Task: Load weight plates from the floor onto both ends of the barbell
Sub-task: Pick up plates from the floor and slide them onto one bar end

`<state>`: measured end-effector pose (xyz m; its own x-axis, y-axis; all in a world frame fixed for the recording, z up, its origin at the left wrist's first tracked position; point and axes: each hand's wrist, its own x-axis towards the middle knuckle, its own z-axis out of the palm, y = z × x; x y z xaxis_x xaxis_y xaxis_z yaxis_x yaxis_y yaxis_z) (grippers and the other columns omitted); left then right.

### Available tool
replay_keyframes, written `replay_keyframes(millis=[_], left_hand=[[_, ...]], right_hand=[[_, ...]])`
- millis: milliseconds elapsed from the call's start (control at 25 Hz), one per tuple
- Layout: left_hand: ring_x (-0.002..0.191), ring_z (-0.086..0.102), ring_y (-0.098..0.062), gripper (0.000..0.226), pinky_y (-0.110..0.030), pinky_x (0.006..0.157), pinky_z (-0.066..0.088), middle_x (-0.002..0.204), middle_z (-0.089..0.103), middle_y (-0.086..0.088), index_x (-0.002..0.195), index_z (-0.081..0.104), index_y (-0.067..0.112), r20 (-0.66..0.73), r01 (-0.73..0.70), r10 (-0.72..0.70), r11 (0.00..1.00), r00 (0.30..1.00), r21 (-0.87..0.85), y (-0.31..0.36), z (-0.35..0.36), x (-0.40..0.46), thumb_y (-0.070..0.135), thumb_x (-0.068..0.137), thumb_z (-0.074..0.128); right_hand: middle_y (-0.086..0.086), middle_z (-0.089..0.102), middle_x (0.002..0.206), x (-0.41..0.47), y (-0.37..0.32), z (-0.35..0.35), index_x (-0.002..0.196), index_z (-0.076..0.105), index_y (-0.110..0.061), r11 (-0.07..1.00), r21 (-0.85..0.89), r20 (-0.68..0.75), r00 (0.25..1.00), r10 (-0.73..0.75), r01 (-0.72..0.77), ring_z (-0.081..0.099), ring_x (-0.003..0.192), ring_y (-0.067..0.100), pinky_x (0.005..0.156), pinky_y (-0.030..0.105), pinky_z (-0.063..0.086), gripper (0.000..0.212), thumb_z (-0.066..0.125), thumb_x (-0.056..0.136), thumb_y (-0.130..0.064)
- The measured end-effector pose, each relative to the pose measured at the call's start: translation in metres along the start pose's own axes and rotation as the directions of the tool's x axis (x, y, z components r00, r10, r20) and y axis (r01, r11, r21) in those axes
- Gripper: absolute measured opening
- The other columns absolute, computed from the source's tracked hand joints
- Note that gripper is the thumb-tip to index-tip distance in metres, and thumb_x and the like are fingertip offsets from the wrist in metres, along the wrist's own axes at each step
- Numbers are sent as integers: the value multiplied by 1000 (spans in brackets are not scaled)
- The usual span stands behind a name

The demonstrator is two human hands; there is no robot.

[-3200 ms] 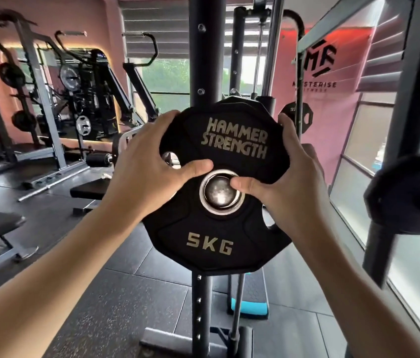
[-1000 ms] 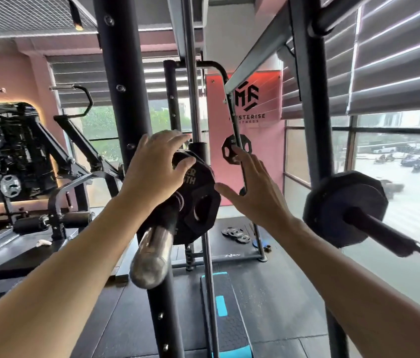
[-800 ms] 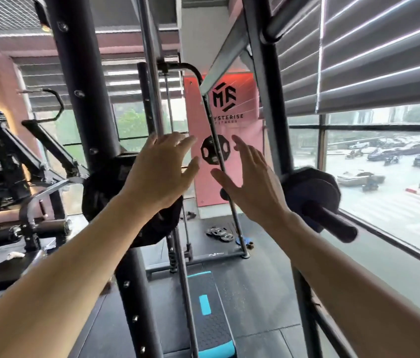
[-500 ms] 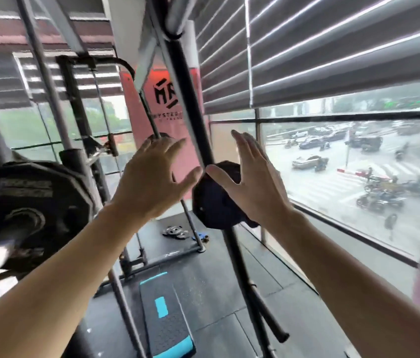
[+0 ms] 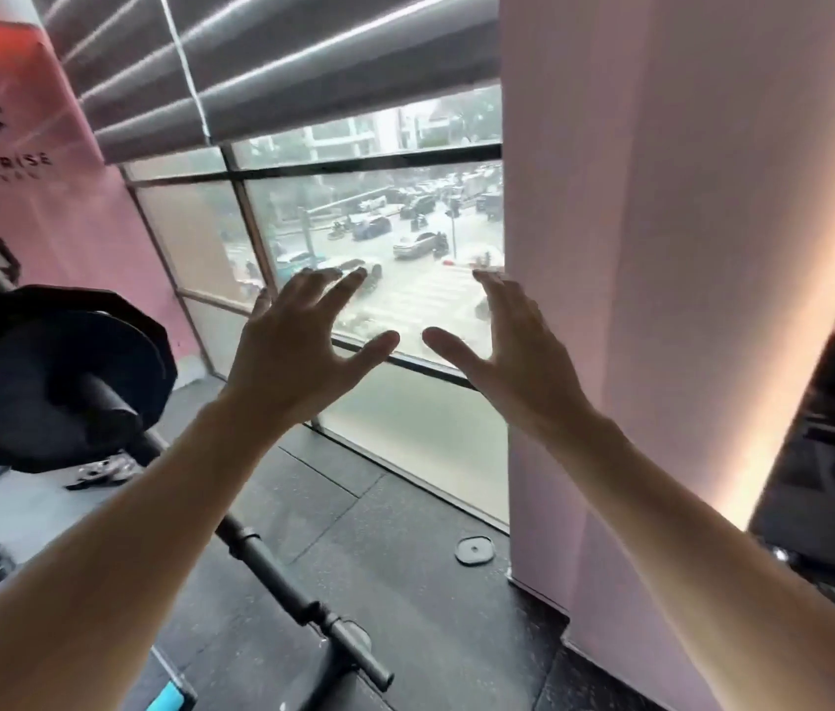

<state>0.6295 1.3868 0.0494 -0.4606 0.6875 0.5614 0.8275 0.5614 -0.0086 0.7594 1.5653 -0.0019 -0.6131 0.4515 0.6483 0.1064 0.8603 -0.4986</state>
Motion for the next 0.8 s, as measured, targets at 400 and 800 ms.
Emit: replay_keyframes(millis=[400, 800], left_hand=[[145, 36, -24, 101, -58, 116, 28, 157, 41, -3, 155, 31, 27, 219, -76, 112, 983, 969, -165, 62, 175, 22, 89, 76, 31], [149, 29, -25, 107, -59, 120, 19, 159, 35, -6, 156, 29, 23, 589, 59, 90, 972, 803, -228, 56, 421, -12, 91, 74, 20]], right_hand=[[-2, 27, 162, -56, 138, 30, 157, 20, -27, 917, -165, 189, 901, 390, -363, 22, 151, 24, 115, 51, 34, 113, 40, 68, -93], [-5, 28, 161, -108, 280, 157, 155, 24, -23, 739, -383, 296, 684, 667, -555, 22, 150, 17, 113, 53, 36, 115, 40, 66, -94]])
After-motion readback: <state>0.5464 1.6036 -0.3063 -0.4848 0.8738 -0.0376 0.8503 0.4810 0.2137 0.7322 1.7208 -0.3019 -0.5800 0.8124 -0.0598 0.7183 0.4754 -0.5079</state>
